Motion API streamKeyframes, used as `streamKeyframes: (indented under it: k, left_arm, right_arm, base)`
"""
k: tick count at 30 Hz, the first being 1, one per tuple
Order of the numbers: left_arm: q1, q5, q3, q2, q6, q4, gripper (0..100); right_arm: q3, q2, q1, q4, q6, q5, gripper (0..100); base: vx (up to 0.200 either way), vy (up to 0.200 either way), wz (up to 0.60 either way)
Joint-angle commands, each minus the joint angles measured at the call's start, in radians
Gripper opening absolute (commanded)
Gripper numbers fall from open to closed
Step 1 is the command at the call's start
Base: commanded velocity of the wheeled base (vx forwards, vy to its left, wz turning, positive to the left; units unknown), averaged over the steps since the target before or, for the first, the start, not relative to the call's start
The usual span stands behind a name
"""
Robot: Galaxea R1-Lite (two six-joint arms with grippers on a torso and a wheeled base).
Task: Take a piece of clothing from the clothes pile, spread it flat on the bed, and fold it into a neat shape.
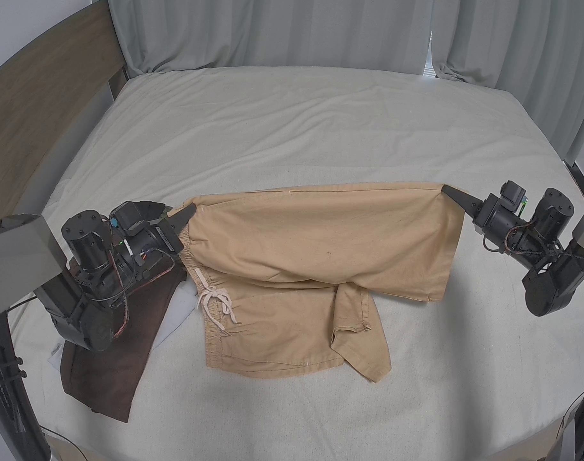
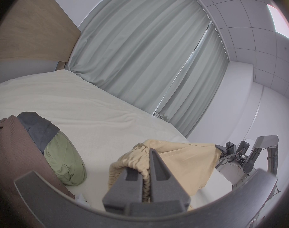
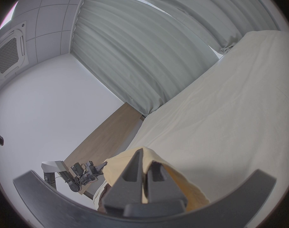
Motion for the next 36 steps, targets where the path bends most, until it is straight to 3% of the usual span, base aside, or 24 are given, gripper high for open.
streamKeyframes:
  k: [1,23,28,36]
  left_arm:
    - [0.005,0.001,-0.032,0.033,-0.002,-0.001,0]
    - [0.034,0.014,-0.233,0.165,-0.022,0.001,0]
    - [0.033,0.013,-0.251,0.179,-0.034,0.001,0]
    - [0.036,0.014,-0.369,0.242,-0.121,0.001,0]
  right_arm:
    - [-0.046,0.049,-0.003,-0.001,0.001,0.0,0]
    - [-0.271,0.208,-0.017,0.001,0.01,-0.003,0]
    - [-0.356,0.245,-0.017,0.001,0.052,-0.004,0]
    - [-0.495,0.323,-0.02,0.012,0.079,-0.003,0]
  base:
    - [0.0,0.0,0.0]
    - [0.0,0.0,0.0]
    - [0.0,0.0,0.0]
    - [0.0,0.0,0.0]
